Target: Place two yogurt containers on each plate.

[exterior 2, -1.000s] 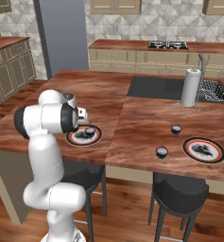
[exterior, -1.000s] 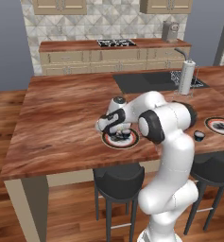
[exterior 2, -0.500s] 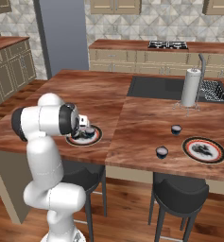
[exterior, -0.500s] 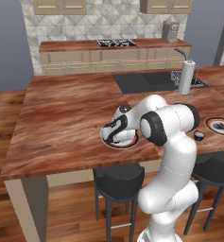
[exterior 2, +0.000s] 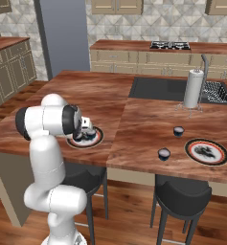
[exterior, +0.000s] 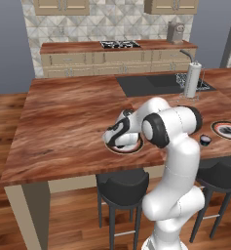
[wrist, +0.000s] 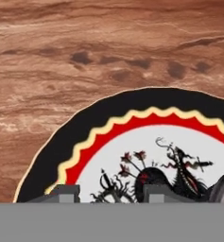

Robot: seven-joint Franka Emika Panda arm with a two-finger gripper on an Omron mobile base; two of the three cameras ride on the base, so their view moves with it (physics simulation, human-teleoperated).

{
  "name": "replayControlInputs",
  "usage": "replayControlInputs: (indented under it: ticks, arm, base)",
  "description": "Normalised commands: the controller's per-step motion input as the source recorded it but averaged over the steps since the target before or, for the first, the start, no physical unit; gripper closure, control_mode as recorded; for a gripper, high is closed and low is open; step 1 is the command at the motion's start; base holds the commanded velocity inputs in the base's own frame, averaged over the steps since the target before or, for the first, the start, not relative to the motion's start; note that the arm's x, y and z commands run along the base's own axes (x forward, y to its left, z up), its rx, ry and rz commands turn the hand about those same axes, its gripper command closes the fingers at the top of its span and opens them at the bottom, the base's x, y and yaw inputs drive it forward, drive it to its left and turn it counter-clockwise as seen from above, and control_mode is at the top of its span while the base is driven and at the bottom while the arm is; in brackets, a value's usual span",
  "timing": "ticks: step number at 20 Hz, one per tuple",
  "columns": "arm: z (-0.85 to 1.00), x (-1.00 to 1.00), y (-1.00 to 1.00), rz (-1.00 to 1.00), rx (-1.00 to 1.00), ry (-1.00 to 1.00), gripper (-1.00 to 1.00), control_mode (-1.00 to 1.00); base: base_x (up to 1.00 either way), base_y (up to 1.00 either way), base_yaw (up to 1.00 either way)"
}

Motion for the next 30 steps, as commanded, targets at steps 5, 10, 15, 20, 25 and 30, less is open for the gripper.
replayControlInputs:
  ticks: [5, 10, 15, 20, 25, 30]
  arm:
    - [0.13, 0.06, 0.0, 0.0, 0.04, 0.0, -1.0, -1.0]
    - [0.41, -0.02, -0.03, 0.0, 0.0, -0.01, -1.0, -1.0]
    - [0.65, -0.39, -0.16, -0.01, 0.0, 0.04, -1.0, -1.0]
    - [0.63, -0.83, -0.18, -0.04, 0.0, 0.11, -1.0, -1.0]
    - [0.54, -0.84, -0.22, -0.04, 0.0, 0.06, -1.0, -1.0]
    - [0.26, -0.83, -0.2, -0.08, 0.0, 0.0, -1.0, -1.0]
  base:
    - [0.0, 0.0, 0.0]
    - [0.0, 0.0, 0.0]
    - [0.0, 0.0, 0.0]
    - [0.0, 0.0, 0.0]
    - [0.0, 0.0, 0.0]
    - [0.0, 0.0, 0.0]
